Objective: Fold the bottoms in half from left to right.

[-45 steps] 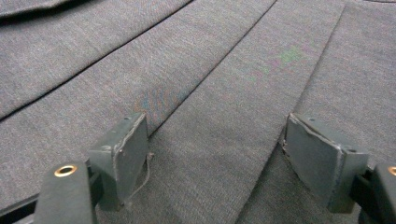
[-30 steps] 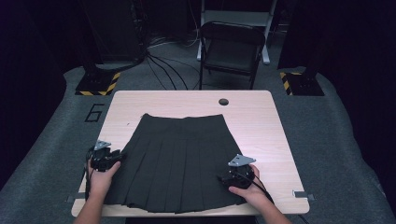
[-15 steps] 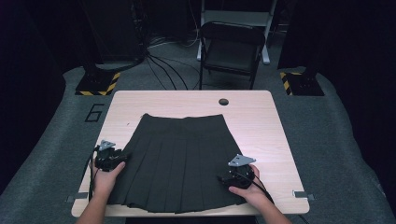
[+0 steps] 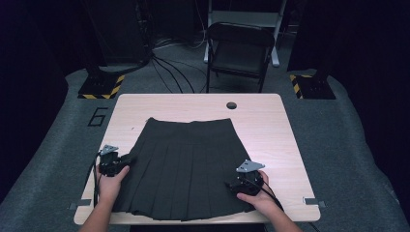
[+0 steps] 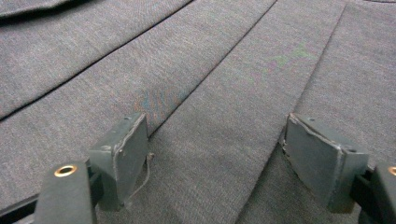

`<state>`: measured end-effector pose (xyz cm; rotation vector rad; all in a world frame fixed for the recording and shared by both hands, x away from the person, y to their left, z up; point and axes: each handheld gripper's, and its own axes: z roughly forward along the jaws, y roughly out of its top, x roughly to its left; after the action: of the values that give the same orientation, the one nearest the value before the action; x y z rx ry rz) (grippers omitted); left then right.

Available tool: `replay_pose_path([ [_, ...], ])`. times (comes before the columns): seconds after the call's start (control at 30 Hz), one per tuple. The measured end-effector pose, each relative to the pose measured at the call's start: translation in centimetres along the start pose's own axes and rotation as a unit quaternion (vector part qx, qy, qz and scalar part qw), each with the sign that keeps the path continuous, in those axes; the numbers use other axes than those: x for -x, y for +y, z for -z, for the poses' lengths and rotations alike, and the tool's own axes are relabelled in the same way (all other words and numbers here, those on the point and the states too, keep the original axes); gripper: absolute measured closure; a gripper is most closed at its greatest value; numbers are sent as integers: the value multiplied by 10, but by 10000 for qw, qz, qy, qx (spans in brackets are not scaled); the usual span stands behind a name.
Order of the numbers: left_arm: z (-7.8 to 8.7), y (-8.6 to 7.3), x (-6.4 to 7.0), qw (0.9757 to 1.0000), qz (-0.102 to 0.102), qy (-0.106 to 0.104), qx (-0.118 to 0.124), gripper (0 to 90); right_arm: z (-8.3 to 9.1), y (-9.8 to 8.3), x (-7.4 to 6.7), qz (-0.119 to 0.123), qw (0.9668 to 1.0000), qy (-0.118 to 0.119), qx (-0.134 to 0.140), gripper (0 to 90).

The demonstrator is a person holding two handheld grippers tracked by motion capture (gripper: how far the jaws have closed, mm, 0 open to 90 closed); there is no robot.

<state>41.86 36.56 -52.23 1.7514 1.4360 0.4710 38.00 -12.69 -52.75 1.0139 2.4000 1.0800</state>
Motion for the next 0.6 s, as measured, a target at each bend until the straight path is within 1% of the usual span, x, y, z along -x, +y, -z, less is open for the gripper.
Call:
replay_pose_path([
  [0.03, 0, 1, 1, 9999, 87, 32, 55, 681, 0, 0, 0, -1, 10000, 0, 0, 218],
  [0.07, 2, 3, 1, 9999, 98, 59, 75, 752, 0, 0, 0, -1, 10000, 2, -2, 218],
  [0.13, 5, 6, 3, 9999, 113, 45, 96, 807, 0, 0, 0, 0, 10000, 7, -16, 217],
  [0.17, 7, 8, 5, 9999, 43, 64, 131, 818, 0, 0, 0, 2, 10000, 6, -13, 218],
  [0.23, 9, 10, 7, 9999, 21, 59, 121, 829, 0, 0, 0, 1, 10000, 7, -14, 218],
  [0.27, 13, 16, 14, 9996, -74, 50, 265, 830, 0, 0, 0, 1, 10000, 7, -16, 218],
  [0.3, 13, 16, 14, 9996, -74, 50, 265, 832, 0, 0, 0, 1, 10000, 7, -16, 218],
  [0.33, 16, 19, 17, 9994, -140, 30, 308, 833, 0, 0, 0, -2, 10000, 3, 3, 218],
  [0.4, 20, 26, 25, 9990, -325, -9, 290, 834, 0, 0, 0, 1, 10000, 7, -15, 217],
  [0.43, 23, 31, 34, 9984, -479, -40, 302, 834, 0, 0, 0, 0, 10000, 3, 0, 218],
  [0.5, 25, 36, 42, 9976, -624, -91, 300, 835, 0, 0, 0, 0, 10000, 3, 1, 217],
  [0.53, 25, 36, 42, 9976, -624, -91, 300, 836, 0, 0, 0, 0, 10000, 3, 1, 217],
  [0.57, 26, 41, 51, 9967, -742, -158, 278, 835, 0, 0, 0, 1, 10000, 5, 0, 217],
  [0.6, 27, 44, 55, 9962, -814, -182, 261, 835, 0, 0, 0, 1, 10000, 3, 1, 218],
])
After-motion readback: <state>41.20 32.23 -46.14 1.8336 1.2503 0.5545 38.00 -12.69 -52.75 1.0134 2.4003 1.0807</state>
